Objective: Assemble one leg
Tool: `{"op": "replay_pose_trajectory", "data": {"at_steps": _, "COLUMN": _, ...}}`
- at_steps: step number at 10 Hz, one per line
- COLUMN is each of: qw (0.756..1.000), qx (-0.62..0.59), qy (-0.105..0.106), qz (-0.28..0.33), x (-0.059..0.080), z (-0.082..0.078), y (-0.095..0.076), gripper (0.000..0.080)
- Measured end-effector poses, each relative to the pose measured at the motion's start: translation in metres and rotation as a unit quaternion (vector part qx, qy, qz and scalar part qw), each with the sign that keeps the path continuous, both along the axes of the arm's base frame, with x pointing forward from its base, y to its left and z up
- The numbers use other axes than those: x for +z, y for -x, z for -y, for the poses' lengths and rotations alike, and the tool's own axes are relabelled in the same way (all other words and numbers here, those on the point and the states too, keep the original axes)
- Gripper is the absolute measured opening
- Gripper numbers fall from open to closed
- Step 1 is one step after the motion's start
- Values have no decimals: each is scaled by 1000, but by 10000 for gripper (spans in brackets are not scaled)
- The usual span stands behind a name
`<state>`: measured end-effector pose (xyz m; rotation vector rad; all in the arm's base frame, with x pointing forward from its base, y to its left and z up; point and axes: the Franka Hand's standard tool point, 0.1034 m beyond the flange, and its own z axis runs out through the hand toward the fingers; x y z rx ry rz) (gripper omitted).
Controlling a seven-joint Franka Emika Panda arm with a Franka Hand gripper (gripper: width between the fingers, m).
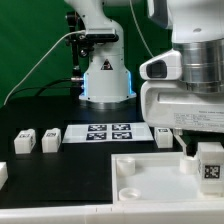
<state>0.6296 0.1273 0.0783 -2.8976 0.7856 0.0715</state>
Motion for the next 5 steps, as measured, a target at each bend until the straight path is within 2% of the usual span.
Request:
{"op": "replay_pose_trajectory", "data": {"at_steps": 1, "qw": 1000, "qx": 18, "qy": 0, "qz": 3, "x": 0, "z": 0, "y": 0, "gripper": 649}}
{"op": "replay_pose_trajectory", "data": {"at_steps": 2, "qw": 1000, "qx": 25, "qy": 0, "qz": 4, "x": 0, "z": 0, "y": 0, "gripper": 560}}
{"op": "replay_pose_trajectory", "data": {"at_steps": 3, "qw": 1000, "qx": 24, "qy": 0, "qz": 3, "x": 0, "z": 0, "y": 0, "gripper": 424}}
{"op": "replay_pose_trajectory", "data": {"at_steps": 4, "qw": 1000, "qx": 17, "qy": 1, "qz": -1, "x": -1, "z": 2, "y": 2, "gripper": 424}}
{"op": "replay_pose_trajectory", "data": {"at_steps": 5, "qw": 999, "qx": -40, "qy": 2, "qz": -14, "x": -3, "z": 4, "y": 4, "gripper": 303}}
